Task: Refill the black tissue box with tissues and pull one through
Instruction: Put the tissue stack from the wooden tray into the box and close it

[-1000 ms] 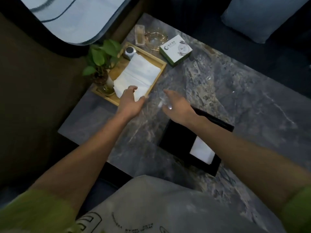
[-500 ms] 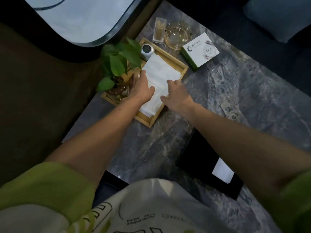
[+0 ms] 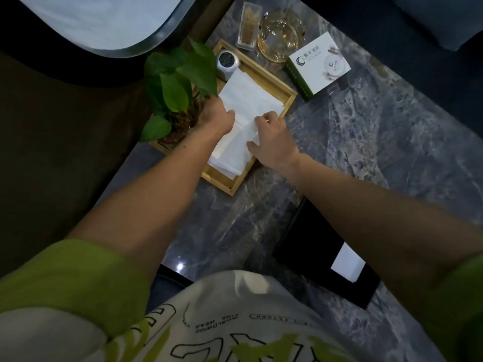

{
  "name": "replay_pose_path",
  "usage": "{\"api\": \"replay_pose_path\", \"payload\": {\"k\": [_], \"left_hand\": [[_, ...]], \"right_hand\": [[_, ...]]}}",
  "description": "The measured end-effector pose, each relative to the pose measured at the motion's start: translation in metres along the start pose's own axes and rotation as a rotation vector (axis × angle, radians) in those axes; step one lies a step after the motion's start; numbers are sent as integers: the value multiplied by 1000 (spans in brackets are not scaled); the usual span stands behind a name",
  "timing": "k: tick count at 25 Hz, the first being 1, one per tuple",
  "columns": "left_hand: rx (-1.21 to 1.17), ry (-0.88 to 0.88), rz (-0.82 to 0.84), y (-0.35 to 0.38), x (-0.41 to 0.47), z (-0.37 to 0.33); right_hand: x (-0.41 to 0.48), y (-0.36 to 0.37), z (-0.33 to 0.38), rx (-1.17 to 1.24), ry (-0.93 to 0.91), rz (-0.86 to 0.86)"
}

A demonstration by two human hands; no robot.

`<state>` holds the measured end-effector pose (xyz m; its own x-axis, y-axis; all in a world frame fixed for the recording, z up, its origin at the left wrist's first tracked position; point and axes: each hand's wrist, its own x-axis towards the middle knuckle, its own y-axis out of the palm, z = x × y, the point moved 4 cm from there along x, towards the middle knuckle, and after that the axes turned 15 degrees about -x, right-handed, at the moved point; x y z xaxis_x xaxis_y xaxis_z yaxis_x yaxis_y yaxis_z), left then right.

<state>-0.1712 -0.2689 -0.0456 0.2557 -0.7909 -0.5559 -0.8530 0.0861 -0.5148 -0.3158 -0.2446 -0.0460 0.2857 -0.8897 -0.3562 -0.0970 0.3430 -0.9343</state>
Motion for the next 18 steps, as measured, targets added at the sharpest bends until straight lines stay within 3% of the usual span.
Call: {"api": "replay_pose_path", "payload": {"k": [11, 15, 18], "left_hand": [[-91, -57, 145, -14, 0, -12], [-134, 63, 174, -18, -16, -26], [-222, 144, 198, -23, -43, -35]], "right_hand": [[-3, 3, -10, 239, 1, 49], [-16, -13, -16, 457, 101, 53], [-35, -24, -22, 879, 172, 37]]}}
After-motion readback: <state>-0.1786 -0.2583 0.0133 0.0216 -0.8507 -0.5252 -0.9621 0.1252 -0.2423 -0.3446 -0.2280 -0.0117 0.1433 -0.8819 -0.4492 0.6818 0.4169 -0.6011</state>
